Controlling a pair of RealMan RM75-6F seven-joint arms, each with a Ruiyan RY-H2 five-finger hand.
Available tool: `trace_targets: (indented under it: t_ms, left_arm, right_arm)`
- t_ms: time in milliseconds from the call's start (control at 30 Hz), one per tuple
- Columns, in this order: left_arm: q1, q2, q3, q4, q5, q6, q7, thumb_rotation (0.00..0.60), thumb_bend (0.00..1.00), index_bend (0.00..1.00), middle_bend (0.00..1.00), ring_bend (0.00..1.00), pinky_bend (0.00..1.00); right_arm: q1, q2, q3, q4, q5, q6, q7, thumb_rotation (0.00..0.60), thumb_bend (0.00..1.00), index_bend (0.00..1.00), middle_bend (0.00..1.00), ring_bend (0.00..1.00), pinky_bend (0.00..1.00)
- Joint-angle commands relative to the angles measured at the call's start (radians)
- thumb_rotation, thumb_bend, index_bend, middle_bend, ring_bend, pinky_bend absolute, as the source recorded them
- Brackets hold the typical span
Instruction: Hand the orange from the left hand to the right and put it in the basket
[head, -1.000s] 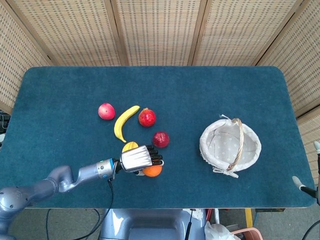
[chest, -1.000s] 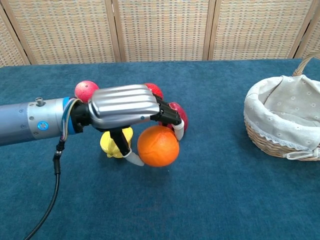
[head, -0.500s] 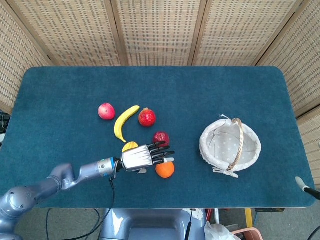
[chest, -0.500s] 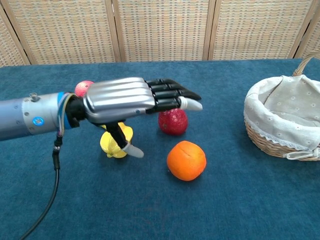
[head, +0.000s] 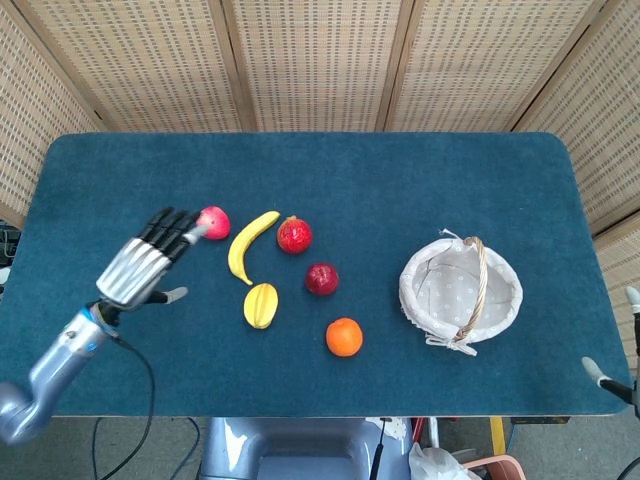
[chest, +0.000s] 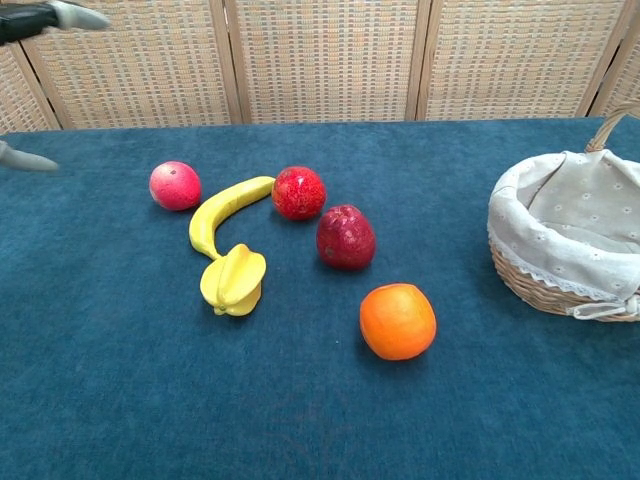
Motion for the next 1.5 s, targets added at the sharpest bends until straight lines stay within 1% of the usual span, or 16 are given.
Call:
trace_targets:
  t_ms: [33,100,200,267,400,433,533,600,633,767,867,1033,1167,1233,1433,1500]
  left_arm:
    - [0.209,0.140,-0.045,-0.170,-0.254,0.115,0.059,0.600,0.00,0.00,0.00,0.00,0.00]
    - [0.238,0.152,-0.050,-0.200,-0.285,0.118,0.049,0.600,0.00,0.00,0.00,0.00,0.00]
    - [0.264,0.151,-0.054,-0.211,-0.294,0.121,0.038,0.600,0.00,0.00,0.00,0.00,0.00]
    - [0.279,0.140,-0.057,-0.205,-0.287,0.120,0.023,0.600,0.00,0.00,0.00,0.00,0.00]
    - [0.287,0.137,-0.064,-0.190,-0.280,0.100,0.012,0.600,0.00,0.00,0.00,0.00,0.00]
    - [0.289,0.138,-0.073,-0.183,-0.277,0.098,0.001,0.600,0.00,0.00,0.00,0.00,0.00]
    - [0.297,0.143,-0.081,-0.178,-0.269,0.096,-0.020,0.600,0.00,0.00,0.00,0.00,0.00]
    - [0.306,0.145,-0.089,-0.173,-0.260,0.100,-0.033,0.600,0.00,0.00,0.00,0.00,0.00]
    - [0.310,0.147,-0.094,-0.173,-0.256,0.101,-0.041,0.600,0.00,0.00,0.00,0.00,0.00]
    - [0.321,0.151,-0.106,-0.170,-0.251,0.094,-0.054,0.600,0.00,0.00,0.00,0.00,0.00]
    - [0.326,0.153,-0.116,-0.169,-0.249,0.086,-0.061,0.600,0.00,0.00,0.00,0.00,0.00]
    - [0.334,0.156,-0.132,-0.164,-0.249,0.075,-0.071,0.600,0.00,0.00,0.00,0.00,0.00]
    - [0.336,0.154,-0.141,-0.157,-0.247,0.061,-0.073,0.600,0.00,0.00,0.00,0.00,0.00]
    - [0.336,0.153,-0.147,-0.153,-0.247,0.053,-0.076,0.600,0.00,0.00,0.00,0.00,0.00]
    - [0.339,0.153,-0.159,-0.146,-0.244,0.036,-0.086,0.600,0.00,0.00,0.00,0.00,0.00]
    - [0.340,0.154,-0.162,-0.145,-0.244,0.032,-0.088,0.600,0.00,0.00,0.00,0.00,0.00]
  right_arm:
    - [0.014,-0.003,-0.013,-0.003,-0.020,-0.024,-0.029,0.600,0.00,0.00,0.00,0.00,0.00]
    - [0.021,-0.006,-0.021,-0.010,-0.031,-0.038,-0.049,0.600,0.00,0.00,0.00,0.00,0.00]
    - [0.037,-0.012,-0.036,-0.008,-0.078,-0.054,-0.058,0.600,0.00,0.00,0.00,0.00,0.00]
    - [0.063,-0.021,-0.053,0.017,-0.159,-0.066,-0.052,0.600,0.00,0.00,0.00,0.00,0.00]
    - [0.120,-0.033,-0.060,0.062,-0.292,-0.081,-0.089,0.600,0.00,0.00,0.00,0.00,0.00]
    - [0.159,-0.035,-0.053,0.067,-0.354,-0.097,-0.104,0.600,0.00,0.00,0.00,0.00,0.00]
    - [0.221,-0.025,-0.040,0.051,-0.405,-0.155,-0.134,0.600,0.00,0.00,0.00,0.00,0.00]
    - [0.286,-0.016,-0.028,0.016,-0.436,-0.229,-0.147,0.600,0.00,0.00,0.00,0.00,0.00]
    - [0.346,-0.016,-0.022,-0.015,-0.460,-0.300,-0.130,0.600,0.00,0.00,0.00,0.00,0.00]
    - [0.486,-0.022,-0.005,-0.075,-0.455,-0.484,-0.072,0.600,0.00,0.00,0.00,0.00,0.00]
    - [0.581,-0.043,0.008,-0.112,-0.409,-0.637,-0.057,0.600,0.00,0.00,0.00,0.00,0.00]
    - [0.701,-0.107,0.038,-0.155,-0.281,-0.863,-0.151,0.600,0.00,0.00,0.00,0.00,0.03]
    - [0.765,-0.184,0.060,-0.151,-0.163,-0.971,-0.232,0.600,0.00,0.00,0.00,0.00,0.04]
    - [0.802,-0.234,0.070,-0.123,-0.109,-1.017,-0.276,0.600,0.00,0.00,0.00,0.00,0.05]
    - [0.881,-0.384,0.074,0.006,-0.036,-1.051,-0.362,0.600,0.00,0.00,0.00,0.00,0.10]
    - [0.895,-0.411,0.070,0.033,-0.023,-1.053,-0.374,0.600,0.00,0.00,0.00,0.00,0.10]
